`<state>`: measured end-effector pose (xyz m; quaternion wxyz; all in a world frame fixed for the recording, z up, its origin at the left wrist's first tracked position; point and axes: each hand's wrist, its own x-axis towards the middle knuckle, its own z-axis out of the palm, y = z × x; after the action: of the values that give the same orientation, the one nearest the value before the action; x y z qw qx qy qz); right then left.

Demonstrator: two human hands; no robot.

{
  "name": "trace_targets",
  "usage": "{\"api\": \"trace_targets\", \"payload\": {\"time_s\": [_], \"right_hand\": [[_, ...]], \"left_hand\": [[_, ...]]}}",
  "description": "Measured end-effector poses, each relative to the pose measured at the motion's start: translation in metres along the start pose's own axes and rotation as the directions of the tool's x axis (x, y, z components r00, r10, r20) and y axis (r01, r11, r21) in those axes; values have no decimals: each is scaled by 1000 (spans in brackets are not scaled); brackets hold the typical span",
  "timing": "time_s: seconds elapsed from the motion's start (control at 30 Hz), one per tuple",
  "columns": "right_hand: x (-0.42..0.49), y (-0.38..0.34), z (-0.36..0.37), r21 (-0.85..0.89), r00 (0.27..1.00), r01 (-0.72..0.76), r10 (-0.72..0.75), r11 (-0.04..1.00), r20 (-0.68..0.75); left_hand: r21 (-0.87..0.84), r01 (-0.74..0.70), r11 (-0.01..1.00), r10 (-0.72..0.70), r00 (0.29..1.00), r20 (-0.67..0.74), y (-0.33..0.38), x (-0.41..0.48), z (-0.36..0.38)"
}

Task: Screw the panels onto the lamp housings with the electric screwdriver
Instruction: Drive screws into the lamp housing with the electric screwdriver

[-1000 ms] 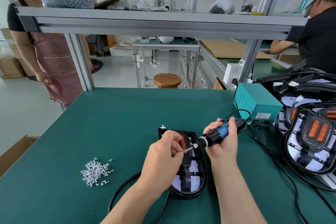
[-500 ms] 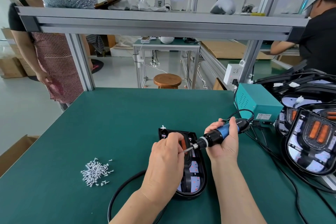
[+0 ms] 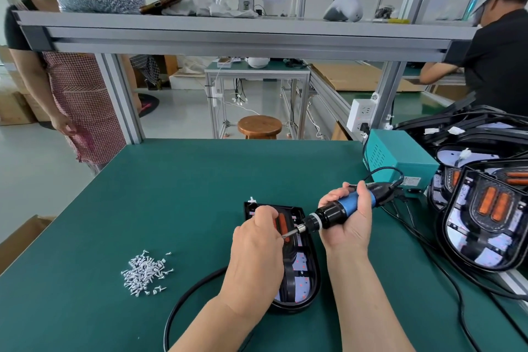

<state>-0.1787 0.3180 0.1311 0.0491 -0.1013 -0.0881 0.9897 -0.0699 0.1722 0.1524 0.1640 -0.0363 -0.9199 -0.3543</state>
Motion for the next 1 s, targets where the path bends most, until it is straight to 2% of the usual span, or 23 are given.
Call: {"api": "trace_targets", "payload": {"time_s": [0.1,0.2,0.27,0.4,0.5,0.87,0.93,1.0], "right_hand": [[-1,-5,2,28,987,4,-8,1000,162],[-2,-6,2,41,968,-10,0,999,250],[-2,-5,2,24,973,-11,5,1000,232],[-1,-2,2,-70,995,16,-9,997,100],[1,2,2,-89,1000,10,-8,996,20],[3,1,-3,-37,1000,-31,30,999,-8],[4,-1,-3,-40,1000,-27,26,999,-10],[5,-2,-3,-42,1000,-27,26,999,-12]], "left_hand": [[-162,121,979,-106,989,100,-4,5,-8],[-171,155,973,-128,979,161,-6,8,-11],[-130,132,983,-114,984,133,-3,6,-10],[150,-61,987,51,996,66,1,-3,1],[193,-97,976,88,995,55,-2,-7,4],[-16,-38,999,38,998,-41,-20,-7,6],[-129,-3,992,-10,995,-103,-25,-6,3],[-238,70,969,-117,975,-191,-34,1,-3]]}}
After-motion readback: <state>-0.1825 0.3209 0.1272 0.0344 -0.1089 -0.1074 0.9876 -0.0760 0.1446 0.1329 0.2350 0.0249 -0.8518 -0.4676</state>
